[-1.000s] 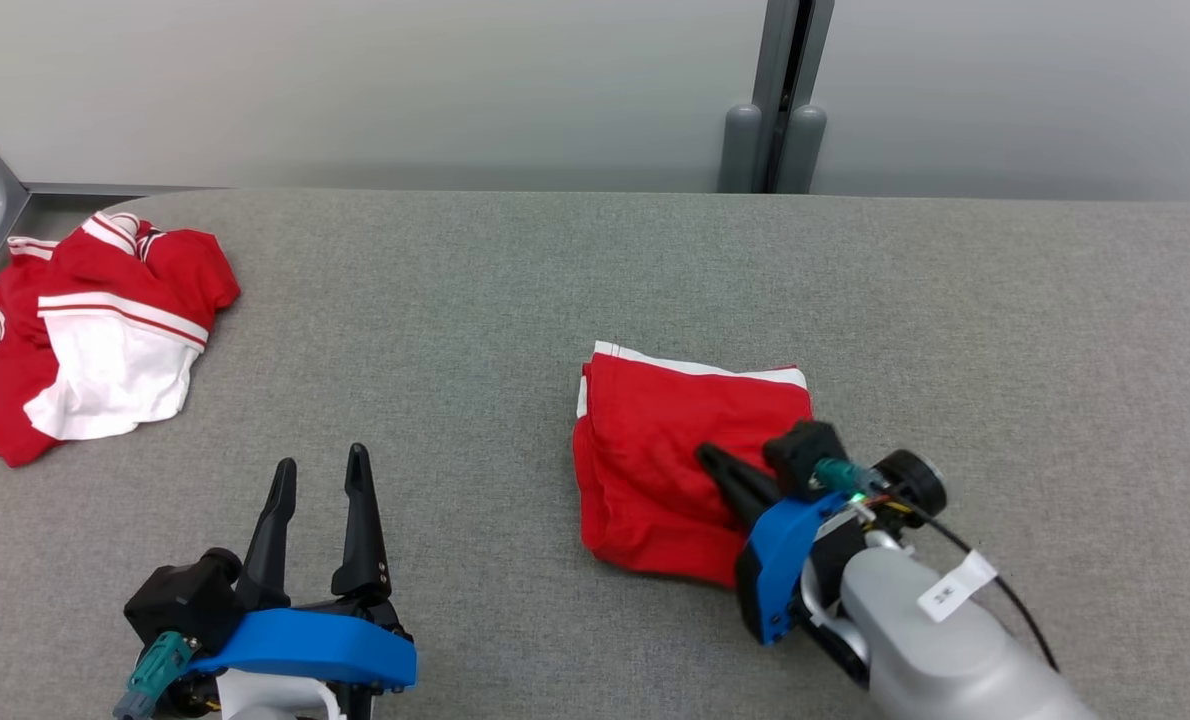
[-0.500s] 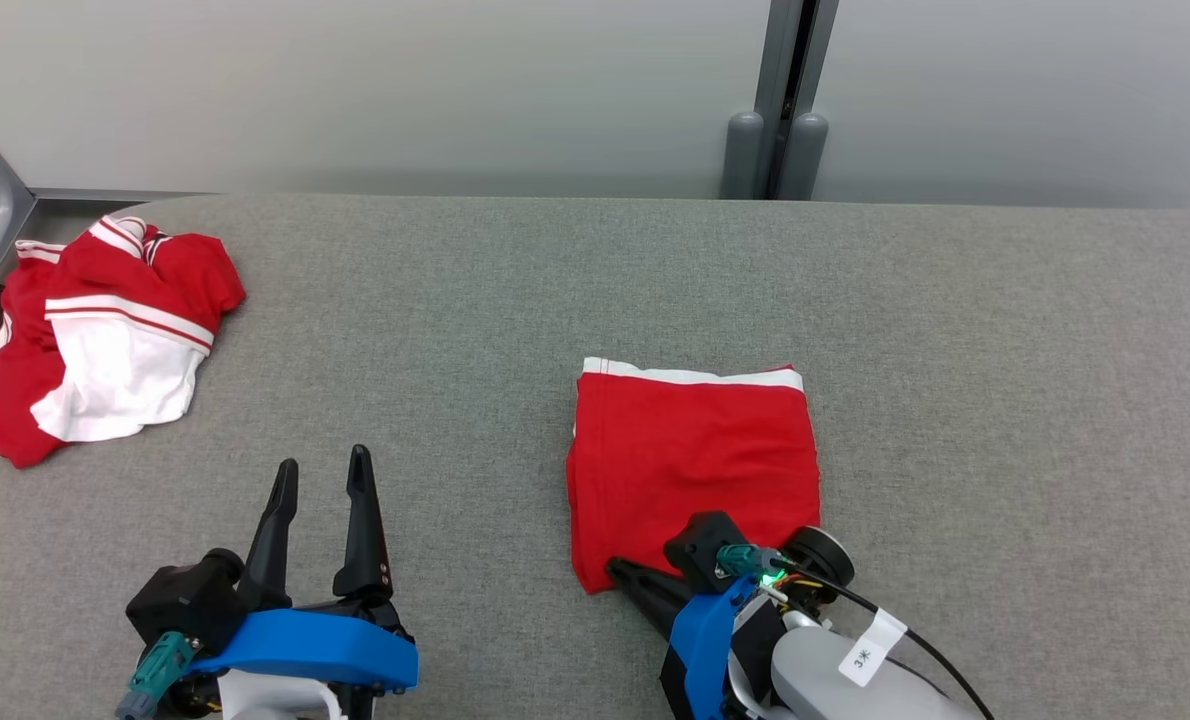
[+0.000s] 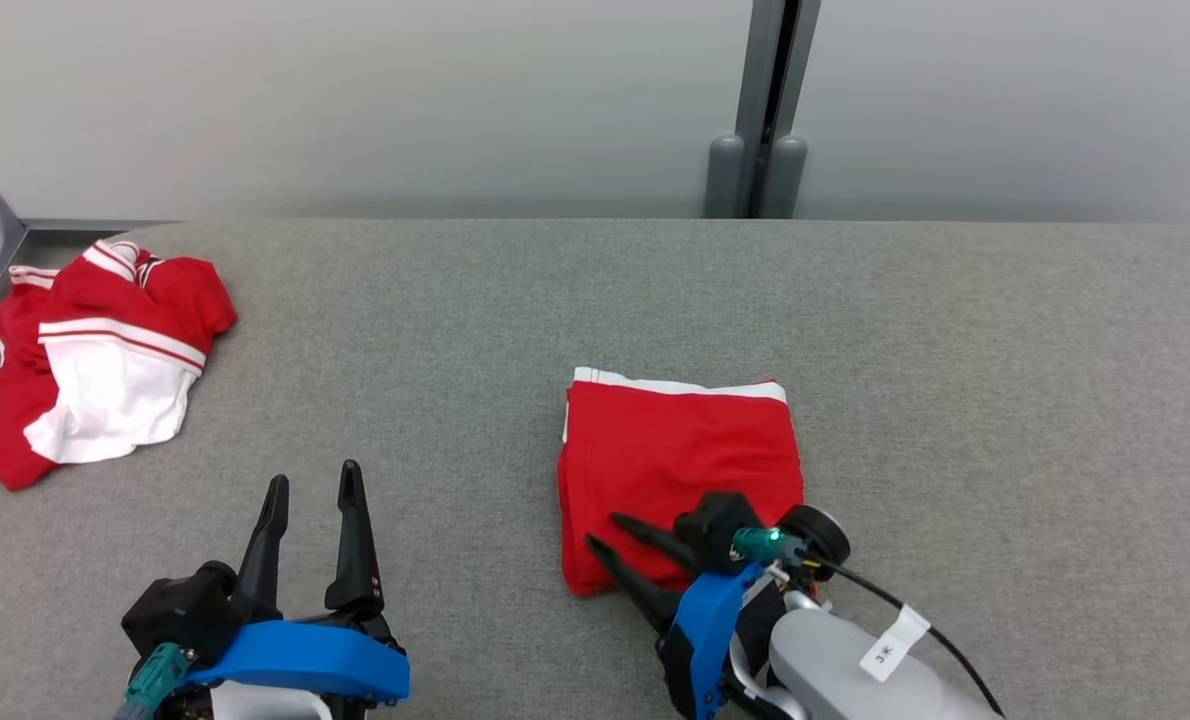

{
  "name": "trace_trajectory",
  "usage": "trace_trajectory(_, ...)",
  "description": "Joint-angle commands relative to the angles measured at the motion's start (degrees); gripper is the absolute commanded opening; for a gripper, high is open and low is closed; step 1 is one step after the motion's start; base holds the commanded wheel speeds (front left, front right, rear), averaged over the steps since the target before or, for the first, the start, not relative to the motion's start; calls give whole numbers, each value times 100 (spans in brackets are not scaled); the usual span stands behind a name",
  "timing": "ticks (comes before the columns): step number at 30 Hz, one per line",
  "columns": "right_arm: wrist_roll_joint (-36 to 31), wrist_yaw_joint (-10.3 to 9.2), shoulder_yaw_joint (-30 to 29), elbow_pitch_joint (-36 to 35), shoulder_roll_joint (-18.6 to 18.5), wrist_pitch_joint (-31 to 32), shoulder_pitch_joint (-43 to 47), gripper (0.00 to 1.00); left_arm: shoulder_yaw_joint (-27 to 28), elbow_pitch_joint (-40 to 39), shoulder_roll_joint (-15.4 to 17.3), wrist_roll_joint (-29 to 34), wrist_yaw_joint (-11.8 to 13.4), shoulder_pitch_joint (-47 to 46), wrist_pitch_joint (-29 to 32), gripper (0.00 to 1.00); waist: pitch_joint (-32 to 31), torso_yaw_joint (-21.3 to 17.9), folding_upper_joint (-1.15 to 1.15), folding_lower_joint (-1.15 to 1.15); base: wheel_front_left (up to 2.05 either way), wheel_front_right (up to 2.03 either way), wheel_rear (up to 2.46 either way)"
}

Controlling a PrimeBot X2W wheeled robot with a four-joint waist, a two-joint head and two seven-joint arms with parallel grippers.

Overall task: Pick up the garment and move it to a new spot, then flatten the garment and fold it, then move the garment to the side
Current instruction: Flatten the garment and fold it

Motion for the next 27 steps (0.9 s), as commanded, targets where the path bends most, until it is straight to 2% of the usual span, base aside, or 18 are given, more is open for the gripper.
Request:
trace_trajectory(1,-50,1,-189,-45,1,-85,-15,100,23,41,6,51,6,48,-21,100,-67,-68,0,0,0,0,0)
trace_trajectory(4,-251,1,-698,-109,0,-146,55,100,-20,125,28,135,-8,52,-28,100,-123,-154,0,0,0,0,0)
trace_trajectory(5,-251,1,-698,-109,0,-146,55,100,-20,125,28,135,-8,52,-28,100,-123,-154,0,0,0,0,0)
trace_trajectory(6,-450,1,-1200,-229,-1,-156,129,100,-36,206,13,161,-12,64,-32,100,-155,-213,0,0,0,0,0)
trace_trajectory(7,-450,1,-1200,-229,-1,-156,129,100,-36,206,13,161,-12,64,-32,100,-155,-213,0,0,0,0,0)
trace_trajectory(13,-1331,1,-3050,-1124,-3,-157,935,100,-33,425,-12,264,-22,144,-36,100,-246,-337,0,0,0,0,0)
trace_trajectory(18,-1865,1,-4160,-1992,0,-158,1898,100,54,551,-54,289,-69,276,-40,100,-332,-368,0,0,0,0,0)
trace_trajectory(25,-2289,1,-5061,-2927,0,-159,2874,100,162,656,-141,497,-176,465,-44,100,-411,-415,0,0,0,0,0)
trace_trajectory(27,-2283,1,-5139,-3042,1,-154,2991,100,224,669,-167,526,-209,498,-44,100,-422,-432,0,0,0,0,0)
